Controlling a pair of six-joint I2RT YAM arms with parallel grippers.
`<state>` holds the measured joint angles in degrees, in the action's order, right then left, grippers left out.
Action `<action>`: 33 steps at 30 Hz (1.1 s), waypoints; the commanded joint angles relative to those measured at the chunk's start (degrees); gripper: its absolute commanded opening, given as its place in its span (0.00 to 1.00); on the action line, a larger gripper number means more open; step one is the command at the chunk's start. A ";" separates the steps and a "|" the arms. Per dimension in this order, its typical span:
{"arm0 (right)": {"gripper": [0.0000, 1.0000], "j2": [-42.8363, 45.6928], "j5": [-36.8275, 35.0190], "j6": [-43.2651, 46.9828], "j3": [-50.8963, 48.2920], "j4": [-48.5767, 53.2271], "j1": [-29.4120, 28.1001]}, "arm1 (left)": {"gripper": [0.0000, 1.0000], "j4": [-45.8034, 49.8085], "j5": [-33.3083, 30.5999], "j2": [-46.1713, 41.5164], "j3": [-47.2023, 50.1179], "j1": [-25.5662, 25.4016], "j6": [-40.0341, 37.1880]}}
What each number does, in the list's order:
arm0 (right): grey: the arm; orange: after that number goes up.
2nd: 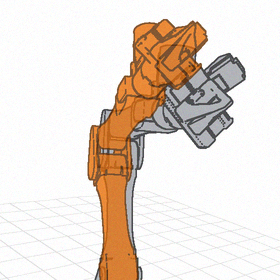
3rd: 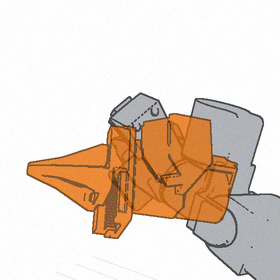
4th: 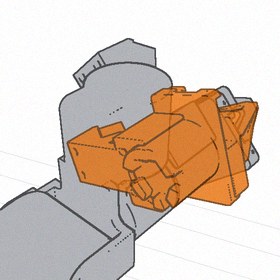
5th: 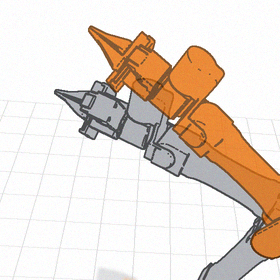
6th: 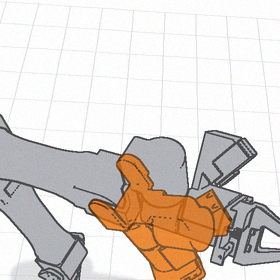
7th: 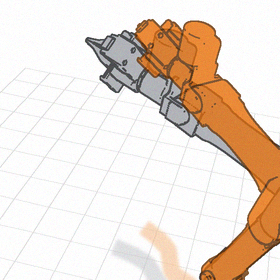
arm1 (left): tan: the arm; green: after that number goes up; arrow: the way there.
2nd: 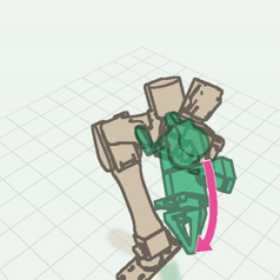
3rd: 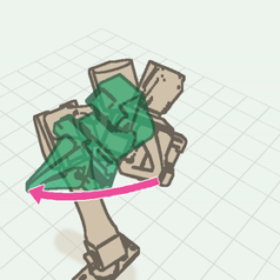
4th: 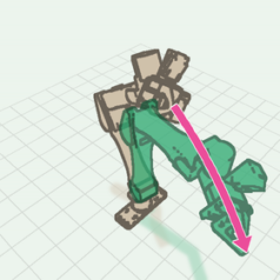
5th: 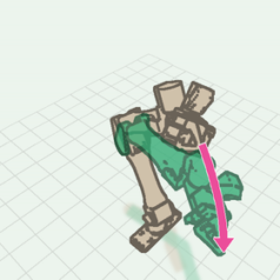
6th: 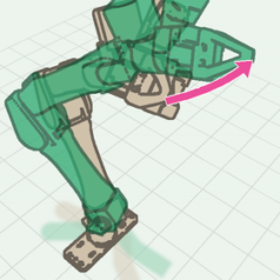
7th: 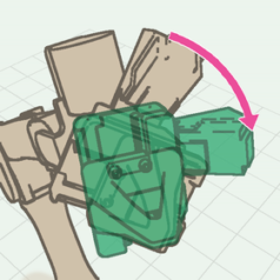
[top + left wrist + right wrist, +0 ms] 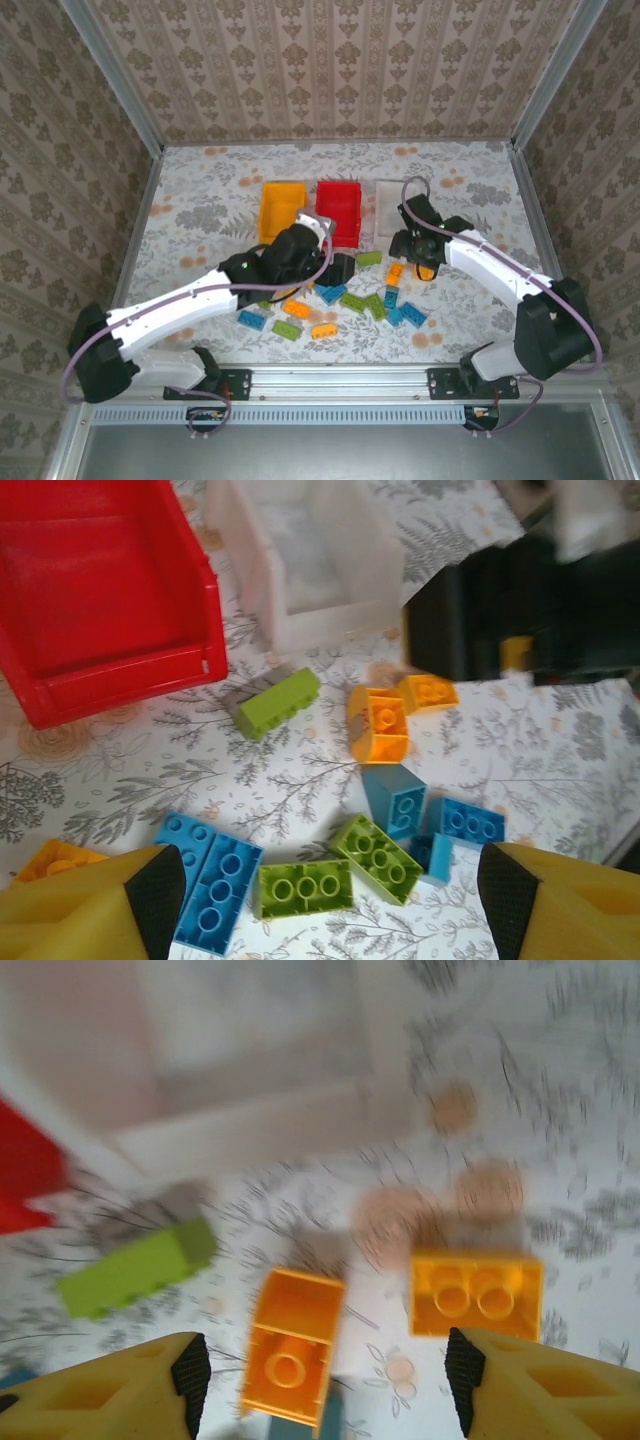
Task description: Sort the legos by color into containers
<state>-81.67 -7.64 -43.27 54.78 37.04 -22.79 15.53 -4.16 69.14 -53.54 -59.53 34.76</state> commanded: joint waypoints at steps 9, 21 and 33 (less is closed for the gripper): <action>0.69 -3.36 2.17 -10.31 -5.13 -5.49 -2.15 | 0.81 -2.63 -5.04 -3.56 4.64 -1.22 1.56; 0.79 2.63 2.47 -2.28 -6.68 -8.05 -5.95 | 0.81 -3.09 -7.65 -1.81 4.02 -4.12 2.87; 0.54 -10.17 5.66 6.10 -1.08 -5.42 -6.33 | 0.83 -5.51 -10.42 -4.74 8.28 -7.31 7.00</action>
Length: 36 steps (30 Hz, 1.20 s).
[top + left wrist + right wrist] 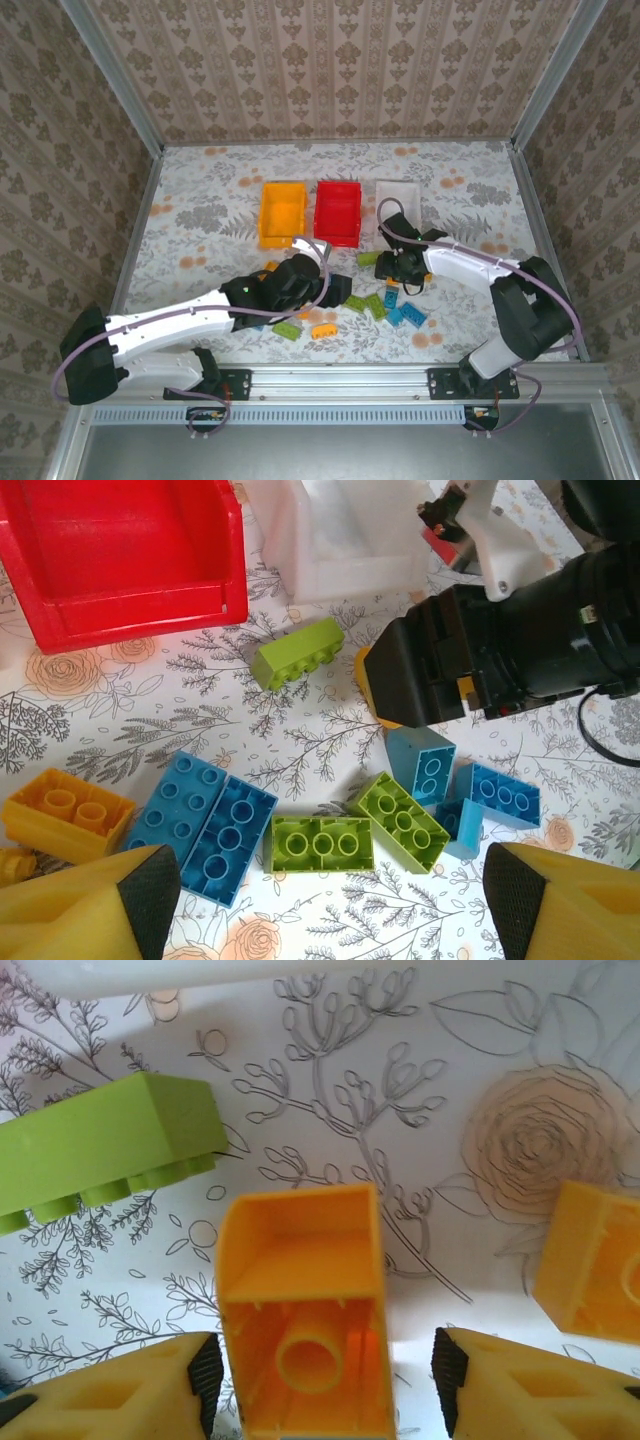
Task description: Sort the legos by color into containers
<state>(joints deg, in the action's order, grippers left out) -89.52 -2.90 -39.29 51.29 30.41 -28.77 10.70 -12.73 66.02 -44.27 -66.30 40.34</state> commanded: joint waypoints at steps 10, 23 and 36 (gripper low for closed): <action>0.23 4.08 -10.18 5.10 10.30 7.37 0.42 | 0.82 1.75 -4.79 -3.97 -2.56 -1.55 1.45; 0.25 -17.46 -6.02 9.41 31.28 6.76 10.20 | 0.83 11.54 -5.51 2.99 -13.61 4.11 3.49; 0.54 -16.12 -5.80 9.76 34.24 7.66 10.51 | 0.77 28.21 -6.30 -0.91 -8.63 8.75 15.17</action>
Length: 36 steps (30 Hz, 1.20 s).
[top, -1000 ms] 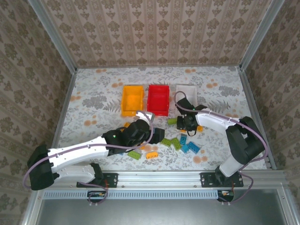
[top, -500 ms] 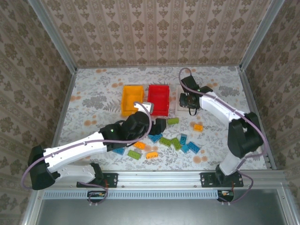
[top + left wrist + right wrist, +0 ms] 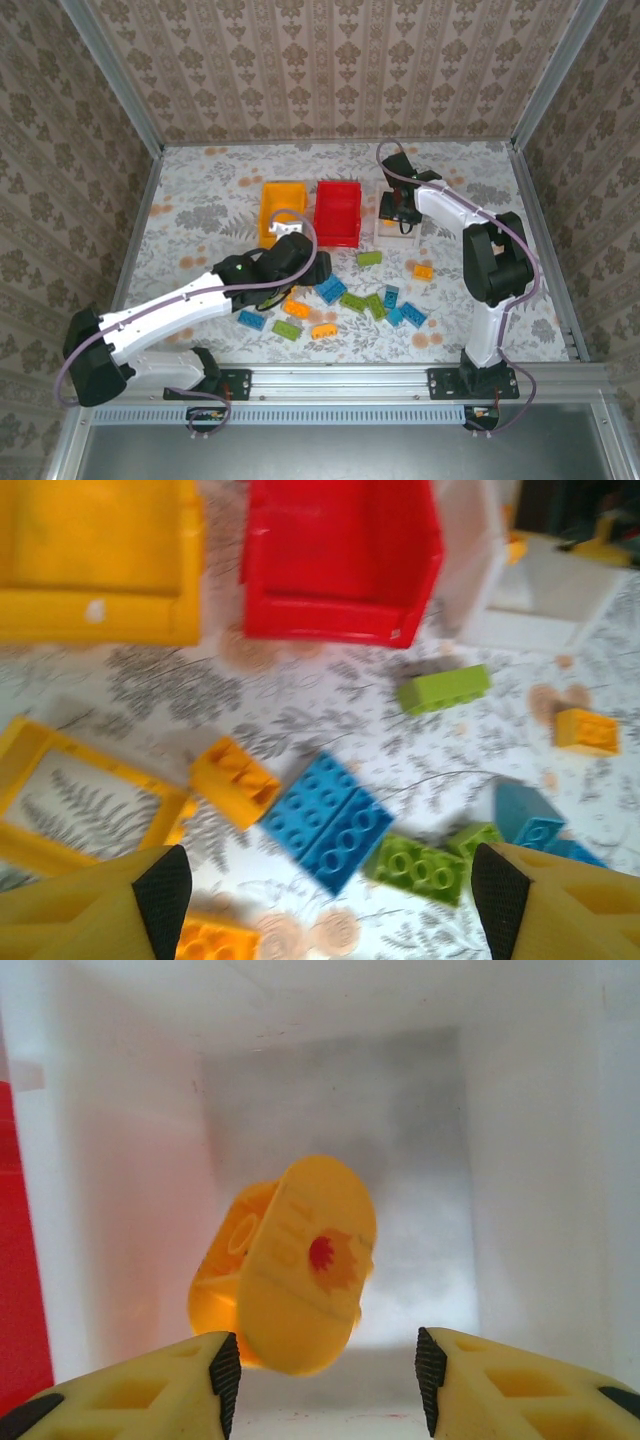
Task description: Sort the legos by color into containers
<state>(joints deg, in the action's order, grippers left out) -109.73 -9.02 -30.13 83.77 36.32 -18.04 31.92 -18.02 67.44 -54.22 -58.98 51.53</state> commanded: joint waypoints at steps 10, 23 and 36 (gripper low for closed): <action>0.54 24.52 5.09 6.98 -8.09 -5.16 -7.35 | 0.60 15.54 9.55 -11.89 11.37 22.19 6.04; 0.62 41.64 19.82 5.27 -31.42 -14.22 -25.64 | 0.71 12.22 11.11 -3.99 16.86 16.38 -9.47; 0.63 40.62 17.28 0.62 -31.53 -14.88 -31.09 | 0.67 7.41 12.74 5.67 14.32 18.57 -20.46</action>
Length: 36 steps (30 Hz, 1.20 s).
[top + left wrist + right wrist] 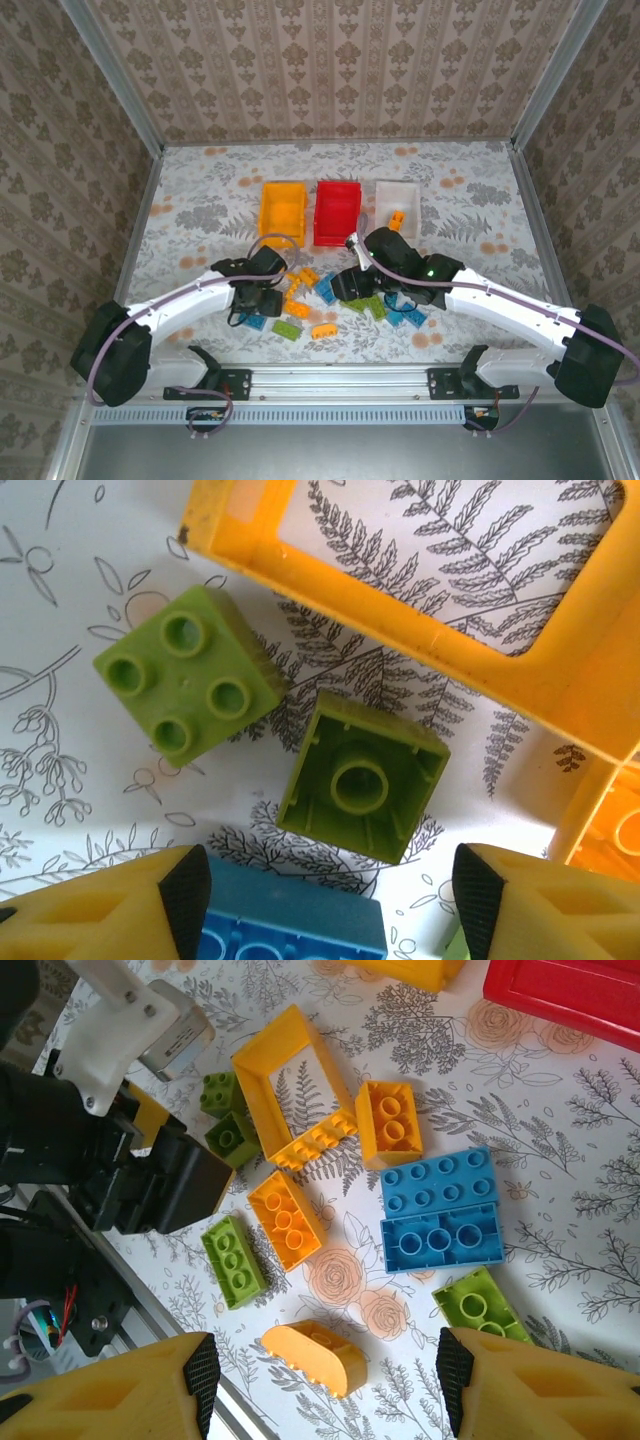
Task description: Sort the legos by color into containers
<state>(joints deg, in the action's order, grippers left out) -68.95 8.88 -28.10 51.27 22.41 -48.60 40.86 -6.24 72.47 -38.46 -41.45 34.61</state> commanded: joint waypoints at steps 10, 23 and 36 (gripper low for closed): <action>0.62 0.55 -0.45 -3.78 -0.02 -2.38 -1.32 | 0.60 -5.28 2.39 6.10 -2.51 2.58 -5.16; 0.62 2.56 -2.65 -4.69 -1.19 -1.99 -1.43 | 0.36 -2.90 -1.08 5.83 -4.14 0.76 -3.37; 0.61 4.34 -8.87 -5.39 0.66 -2.78 0.14 | 0.34 7.29 -2.27 -1.44 -17.27 3.73 -2.89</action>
<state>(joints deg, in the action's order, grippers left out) -65.19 3.20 -32.18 50.89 20.73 -49.19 45.63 -8.12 70.85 -50.96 -40.16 32.51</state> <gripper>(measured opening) 0.610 0.341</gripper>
